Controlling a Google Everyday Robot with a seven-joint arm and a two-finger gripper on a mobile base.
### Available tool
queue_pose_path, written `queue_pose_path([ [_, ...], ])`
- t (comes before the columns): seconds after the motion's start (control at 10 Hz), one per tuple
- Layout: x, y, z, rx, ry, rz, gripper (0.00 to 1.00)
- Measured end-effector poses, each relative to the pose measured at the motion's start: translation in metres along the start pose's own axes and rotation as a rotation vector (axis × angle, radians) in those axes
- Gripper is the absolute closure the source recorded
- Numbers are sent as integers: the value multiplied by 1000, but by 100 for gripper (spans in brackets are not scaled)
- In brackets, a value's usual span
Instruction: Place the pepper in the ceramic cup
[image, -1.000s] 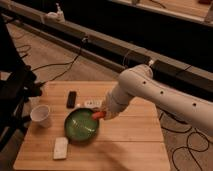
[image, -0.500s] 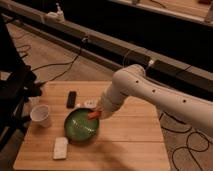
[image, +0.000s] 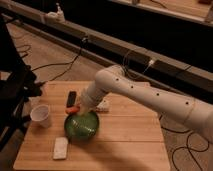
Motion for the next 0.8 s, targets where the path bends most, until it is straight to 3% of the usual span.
queue_pose_path([
  [0.2, -21, -11, 18, 1, -74, -23, 100],
  [0.5, -72, -21, 47, -38, -225, -73, 100],
  [0.6, -90, -22, 52, -54, -282, -91, 100],
  [0.8, -110, -22, 51, -73, -349, -133, 100],
])
